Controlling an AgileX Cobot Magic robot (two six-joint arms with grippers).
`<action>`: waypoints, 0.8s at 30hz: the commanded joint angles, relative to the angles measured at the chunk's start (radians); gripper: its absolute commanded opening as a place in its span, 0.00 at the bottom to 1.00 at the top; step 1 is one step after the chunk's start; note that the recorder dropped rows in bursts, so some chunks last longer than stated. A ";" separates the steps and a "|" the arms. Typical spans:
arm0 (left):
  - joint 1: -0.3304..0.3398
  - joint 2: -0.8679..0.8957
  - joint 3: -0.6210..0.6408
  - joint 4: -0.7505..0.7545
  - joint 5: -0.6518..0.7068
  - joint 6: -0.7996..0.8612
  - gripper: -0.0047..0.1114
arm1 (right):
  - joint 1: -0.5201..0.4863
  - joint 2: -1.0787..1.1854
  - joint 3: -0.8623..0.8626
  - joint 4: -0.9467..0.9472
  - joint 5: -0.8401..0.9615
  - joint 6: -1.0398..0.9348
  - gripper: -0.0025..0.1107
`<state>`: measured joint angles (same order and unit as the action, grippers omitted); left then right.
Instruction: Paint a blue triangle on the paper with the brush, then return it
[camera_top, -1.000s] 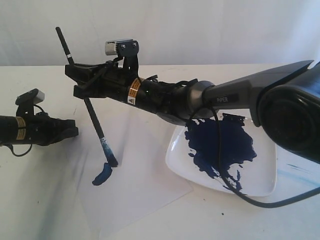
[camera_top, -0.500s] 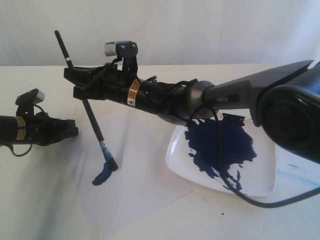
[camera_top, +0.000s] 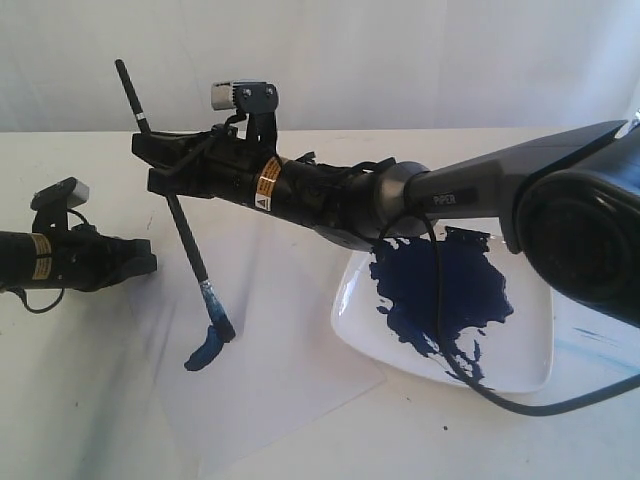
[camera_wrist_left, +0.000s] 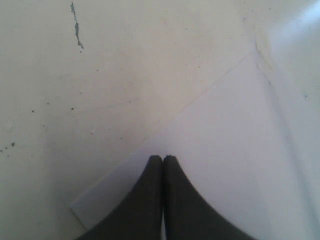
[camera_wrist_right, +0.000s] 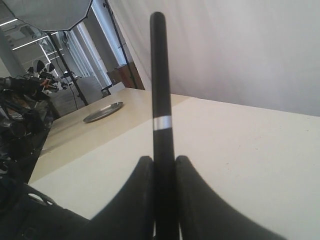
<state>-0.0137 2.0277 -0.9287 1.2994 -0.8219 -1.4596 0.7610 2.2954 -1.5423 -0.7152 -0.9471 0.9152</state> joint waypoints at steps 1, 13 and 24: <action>0.001 0.010 0.007 0.024 0.127 0.002 0.04 | 0.002 0.000 -0.006 0.014 0.019 -0.002 0.02; 0.001 0.010 0.007 0.026 0.127 0.002 0.04 | 0.022 0.000 -0.006 0.043 0.041 -0.055 0.02; 0.001 0.010 0.007 0.026 0.127 0.002 0.04 | 0.034 0.002 -0.017 0.048 0.058 -0.058 0.02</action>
<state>-0.0137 2.0257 -0.9287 1.2994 -0.8173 -1.4596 0.7898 2.2954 -1.5546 -0.6698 -0.8934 0.8715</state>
